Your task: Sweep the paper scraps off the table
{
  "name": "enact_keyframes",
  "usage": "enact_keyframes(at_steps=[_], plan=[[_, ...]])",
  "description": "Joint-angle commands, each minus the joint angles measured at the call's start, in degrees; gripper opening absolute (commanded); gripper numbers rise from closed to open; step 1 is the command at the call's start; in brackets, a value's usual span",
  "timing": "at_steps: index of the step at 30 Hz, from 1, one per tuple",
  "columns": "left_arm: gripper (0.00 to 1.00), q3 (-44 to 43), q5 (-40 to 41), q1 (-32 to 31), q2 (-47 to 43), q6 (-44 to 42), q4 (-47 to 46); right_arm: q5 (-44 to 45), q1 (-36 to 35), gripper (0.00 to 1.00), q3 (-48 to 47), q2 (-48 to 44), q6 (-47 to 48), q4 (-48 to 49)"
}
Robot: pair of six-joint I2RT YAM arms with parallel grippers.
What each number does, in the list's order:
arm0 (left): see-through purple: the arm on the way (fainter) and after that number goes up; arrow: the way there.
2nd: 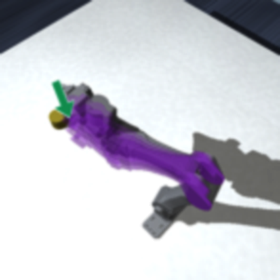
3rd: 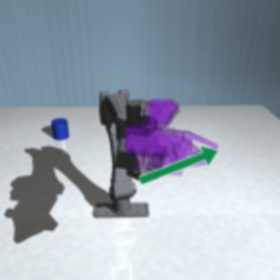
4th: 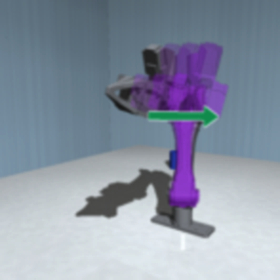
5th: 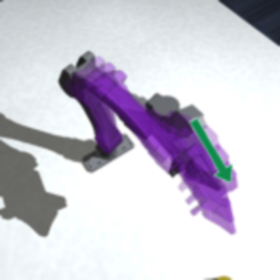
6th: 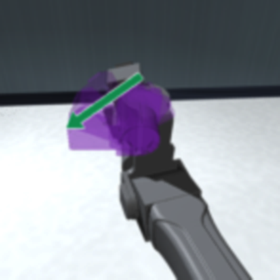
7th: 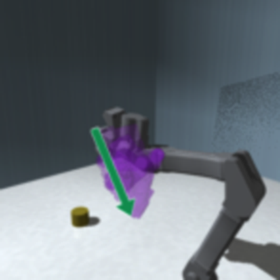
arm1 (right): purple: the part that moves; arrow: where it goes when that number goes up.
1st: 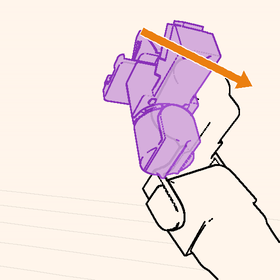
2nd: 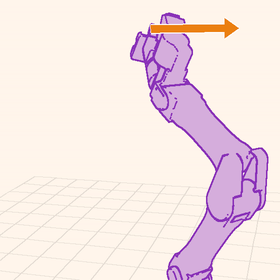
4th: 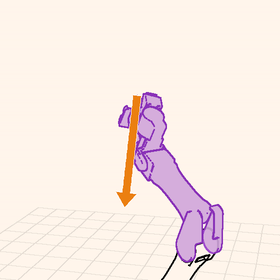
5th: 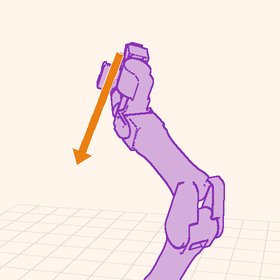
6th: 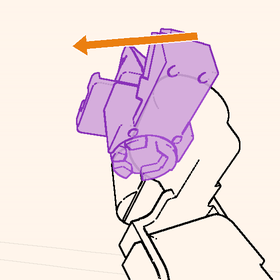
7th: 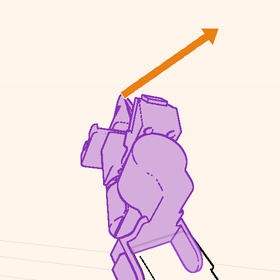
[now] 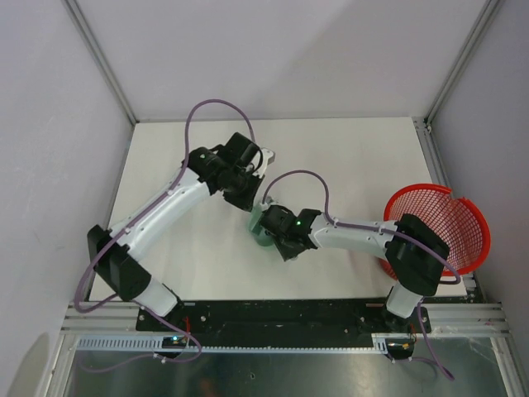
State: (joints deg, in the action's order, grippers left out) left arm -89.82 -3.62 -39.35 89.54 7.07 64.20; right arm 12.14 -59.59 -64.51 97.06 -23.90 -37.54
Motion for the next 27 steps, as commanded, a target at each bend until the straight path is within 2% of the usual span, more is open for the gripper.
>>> enact_keyframes(at_steps=[1, 15, 27], plan=[[0.03, 0.26, 1.85, -0.11, -7.01, 2.2, 0.33, 3.85, -1.55, 0.0, -0.09, -3.54, -0.25, 2.28], [0.02, -2.84, 18.03, 0.01, -18.42, 6.77, 7.2, 7.56, -5.92, 0.0, -0.33, -9.04, -2.69, 3.55], [0.0, 5.07, 30.49, 2.86, -27.37, 10.66, 5.93, 8.75, -6.15, 0.0, -2.44, -13.29, -6.66, -3.73]])
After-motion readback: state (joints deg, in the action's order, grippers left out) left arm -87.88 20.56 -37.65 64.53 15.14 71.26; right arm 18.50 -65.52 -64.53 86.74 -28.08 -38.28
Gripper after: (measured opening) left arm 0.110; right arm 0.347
